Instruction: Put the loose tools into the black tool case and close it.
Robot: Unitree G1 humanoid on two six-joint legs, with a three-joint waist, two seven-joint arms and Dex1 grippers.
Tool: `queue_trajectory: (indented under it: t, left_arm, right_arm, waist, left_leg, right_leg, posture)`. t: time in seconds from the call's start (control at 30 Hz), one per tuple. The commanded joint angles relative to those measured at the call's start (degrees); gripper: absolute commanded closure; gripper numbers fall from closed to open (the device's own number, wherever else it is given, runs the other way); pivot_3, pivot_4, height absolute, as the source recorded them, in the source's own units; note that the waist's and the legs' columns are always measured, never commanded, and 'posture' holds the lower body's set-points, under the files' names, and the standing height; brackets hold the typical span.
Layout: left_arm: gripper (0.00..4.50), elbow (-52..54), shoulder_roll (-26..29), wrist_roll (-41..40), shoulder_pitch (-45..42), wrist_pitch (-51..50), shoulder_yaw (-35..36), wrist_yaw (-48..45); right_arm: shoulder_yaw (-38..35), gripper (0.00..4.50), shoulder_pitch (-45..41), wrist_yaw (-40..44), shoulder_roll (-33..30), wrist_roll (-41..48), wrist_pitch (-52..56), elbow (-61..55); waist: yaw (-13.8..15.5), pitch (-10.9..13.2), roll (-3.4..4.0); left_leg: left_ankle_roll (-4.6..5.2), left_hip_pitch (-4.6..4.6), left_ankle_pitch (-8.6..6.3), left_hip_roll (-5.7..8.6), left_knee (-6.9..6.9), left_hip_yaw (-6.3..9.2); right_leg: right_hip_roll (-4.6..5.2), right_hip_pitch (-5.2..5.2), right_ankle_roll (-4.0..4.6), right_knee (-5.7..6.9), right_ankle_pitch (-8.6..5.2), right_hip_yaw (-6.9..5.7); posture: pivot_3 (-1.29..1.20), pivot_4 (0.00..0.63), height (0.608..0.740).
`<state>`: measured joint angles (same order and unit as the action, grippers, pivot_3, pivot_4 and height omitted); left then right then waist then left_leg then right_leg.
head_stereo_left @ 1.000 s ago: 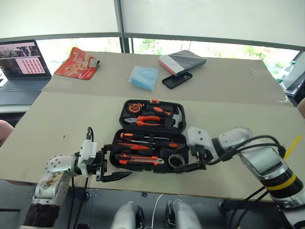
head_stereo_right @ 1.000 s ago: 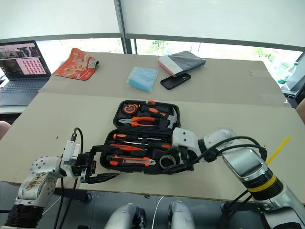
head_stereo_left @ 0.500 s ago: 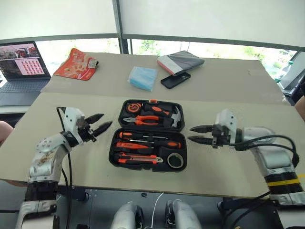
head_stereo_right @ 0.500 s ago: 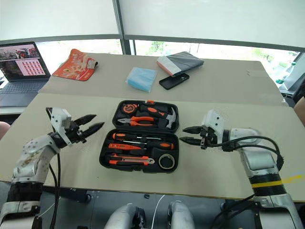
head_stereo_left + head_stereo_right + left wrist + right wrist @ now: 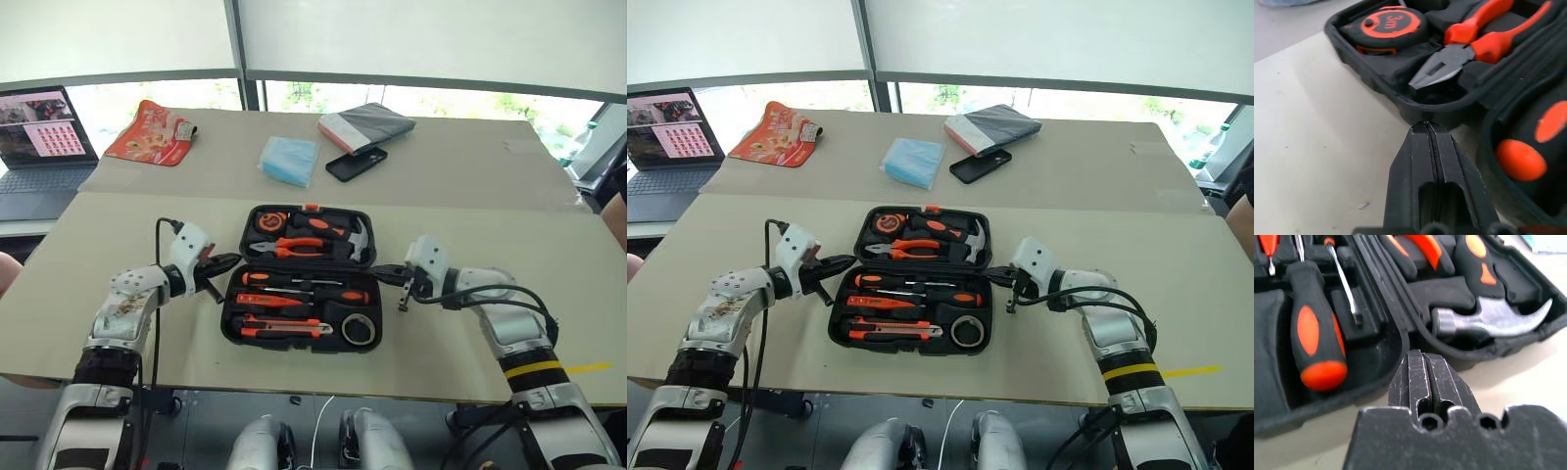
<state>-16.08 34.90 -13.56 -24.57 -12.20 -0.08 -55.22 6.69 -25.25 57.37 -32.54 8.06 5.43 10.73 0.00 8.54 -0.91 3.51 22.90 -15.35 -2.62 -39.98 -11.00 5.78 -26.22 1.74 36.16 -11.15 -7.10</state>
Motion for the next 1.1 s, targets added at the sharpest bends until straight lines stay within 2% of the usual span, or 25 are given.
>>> queue_trajectory:
  t: [0.03, 0.17, 0.3, 0.43, 0.5, 0.53, 0.57, 0.6, 0.63, 0.73, 0.8, 0.83, 0.87, 0.9, 0.97, 1.1]
  left_arm:
    - [4.45, 6.7, -0.2, -2.7, 1.8, -0.8, -3.0, -6.5]
    - [4.45, 11.1, 0.0, -3.3, 5.0, -2.5, -2.3, -6.6]
    - [4.45, 13.6, 0.3, -3.7, 7.3, -3.5, -1.4, -5.8]
    - [4.45, 14.9, 0.8, -6.3, 8.0, -7.4, 2.2, -4.2]
    - [4.50, 16.6, 3.3, -9.3, 8.5, -8.8, 5.0, -6.5]
    - [4.23, 17.2, 6.6, -6.9, 8.0, -17.4, 4.9, -2.6]
    - [3.98, 17.6, 10.4, -1.3, 7.9, -20.9, 2.9, 0.8]
    - [3.69, 17.5, 12.0, -2.5, 7.7, -21.8, 3.2, -0.8]
    - [3.43, 17.5, 12.9, -4.0, 7.6, -22.1, 3.6, -2.5]
    - [2.25, 16.8, 13.8, -9.3, 3.7, -30.0, 5.4, -3.3]
    - [1.56, 15.9, 12.6, -11.7, -0.7, -34.7, 6.5, -2.0]
    - [1.10, 15.4, 12.1, -12.1, -2.6, -35.5, 6.4, -1.6]
    - [0.86, 15.1, 12.0, -11.8, -4.2, -36.8, 5.4, -1.2]
    - [0.37, 14.6, 11.9, -10.0, -5.5, -35.9, 3.6, -0.5]
    - [0.01, 12.6, 10.8, -8.1, -8.3, -37.7, 1.2, 2.1]
    - [0.01, 8.3, 8.9, -7.0, -14.0, -44.1, -2.4, 4.1]
  right_arm:
    - [0.9, 4.50, 3.0, 4.3, -1.2, 4.4, 5.6, -8.1]
    - [-1.3, 4.50, 6.8, 4.0, -3.8, 5.1, 7.3, -12.5]
    - [-3.7, 4.50, 11.1, 3.1, -5.8, 6.3, 9.3, -16.4]
    - [-7.2, 4.50, 12.0, 1.3, -6.3, 6.8, 8.2, -15.1]
    - [-10.3, 3.92, 12.6, 3.1, -8.5, 10.0, 11.6, -14.7]
    - [-11.7, 3.70, 13.0, 3.8, -10.2, 11.7, 14.8, -15.4]
    - [-12.7, 3.38, 13.4, 4.5, -12.0, 13.3, 18.4, -16.5]
    - [-12.9, 2.94, 13.7, 5.2, -14.0, 14.3, 21.5, -17.6]
    - [-13.1, 2.72, 13.8, 5.6, -15.3, 15.0, 23.7, -18.4]
    - [-15.9, 1.59, 11.9, 3.8, -17.6, 20.5, 33.4, -21.0]
    - [-17.4, 0.97, 6.2, -1.0, -17.8, 24.7, 46.2, -21.4]
    - [-17.0, 0.55, 3.4, -3.0, -18.2, 25.3, 50.9, -21.4]
    - [-16.3, 0.30, 1.0, -3.8, -18.6, 26.4, 54.7, -21.6]
    - [-16.2, 0.00, -2.1, -5.2, -17.5, 28.0, 59.2, -21.2]
    - [-15.7, 0.00, -8.5, -9.4, -14.8, 29.8, 70.2, -18.6]
    - [-12.1, 0.00, -17.2, -17.1, -9.6, 26.2, 79.1, -12.2]
  waist:
    - [0.2, 0.0, 0.00]
    - [0.1, 0.0, 0.00]
    - [0.5, 0.0, 0.00]
    - [0.5, 0.0, -0.01]
    - [0.5, 0.0, -0.02]
    - [0.5, 0.0, -0.02]
    - [0.5, 0.0, -0.03]
    - [0.5, 0.0, -0.04]
    - [0.5, 0.0, -0.03]
    - [0.6, 0.0, -0.04]
    - [0.6, 0.0, -0.04]
    - [0.5, 0.1, -0.06]
    - [0.5, 0.1, -0.08]
    - [0.5, 0.1, -0.09]
    - [0.2, 0.1, -0.09]
    - [0.1, 0.1, -0.09]
  left_leg:
    - [0.02, 0.00, -0.01, 0.00, 0.00, 0.00]
    - [0.10, 0.01, -0.04, 0.00, 0.01, 0.01]
    - [0.18, 0.00, -0.09, 0.04, 0.05, 0.02]
    - [0.24, 0.01, -0.13, 0.04, 0.03, 0.01]
    - [0.25, 0.03, -0.14, 0.04, 0.03, 0.02]
    - [0.24, 0.02, -0.14, 0.03, 0.00, 0.02]
    - [0.24, 0.01, -0.14, 0.03, -0.02, 0.03]
    - [0.22, 0.01, -0.13, 0.03, -0.05, 0.09]
    - [0.21, -0.02, -0.12, 0.03, -0.04, 0.13]
    - [0.16, -0.08, -0.27, 0.01, 0.02, 0.22]
    - [0.04, -0.03, -0.34, 0.01, 0.01, 0.26]
    - [0.04, -0.02, -0.30, 0.02, -0.01, 0.26]
    - [0.05, 0.01, -0.18, 0.02, -0.06, 0.26]
    - [0.12, 0.06, -0.03, 0.01, -0.08, 0.27]
    - [0.14, 0.02, -0.02, 0.02, -0.02, 0.27]
    - [0.13, 0.08, 0.03, 0.04, 0.04, 0.26]
  right_leg:
    - [-0.01, 0.00, 0.08, -0.01, 0.04, 0.00]
    - [0.22, 0.00, 0.25, -0.04, 0.11, 0.01]
    - [0.23, 0.01, 0.05, -0.08, -0.02, -0.01]
    - [0.29, 0.03, -0.14, -0.10, -0.12, 0.00]
    - [0.32, 0.01, -0.15, -0.09, -0.12, 0.00]
    - [0.33, 0.00, -0.15, -0.06, -0.12, 0.01]
    - [0.36, 0.01, -0.15, -0.04, -0.12, 0.01]
    - [0.38, 0.01, -0.14, -0.01, -0.12, -0.01]
    - [0.36, 0.01, -0.13, 0.00, -0.10, 0.01]
    - [0.40, 0.03, -0.10, 0.01, -0.11, 0.01]
    - [0.41, 0.02, -0.04, 0.00, -0.04, 0.00]
    - [0.40, 0.02, -0.03, 0.02, -0.02, 0.02]
    - [0.38, 0.01, 0.00, 0.03, 0.01, 0.02]
    - [0.38, -0.02, 0.03, 0.03, 0.03, 0.01]
    - [0.33, 0.00, 0.09, 0.00, 0.04, 0.02]
    - [0.17, -0.02, 0.45, 0.00, 0.25, -0.02]
  posture:
    - [0.00, 0.150, 0.740]
    - [0.00, 0.150, 0.740]
    - [0.00, 0.150, 0.740]
    - [0.00, 0.150, 0.740]
    - [0.00, 0.150, 0.740]
    - [0.00, 0.150, 0.740]
    - [0.00, 0.150, 0.740]
    - [0.00, 0.150, 0.740]
    - [0.00, 0.150, 0.740]
    - [0.00, 0.150, 0.740]
    - [0.00, 0.150, 0.740]
    - [0.00, 0.150, 0.740]
    - [0.00, 0.150, 0.740]
    - [0.00, 0.150, 0.740]
    - [0.00, 0.150, 0.740]
    - [0.00, 0.150, 0.740]
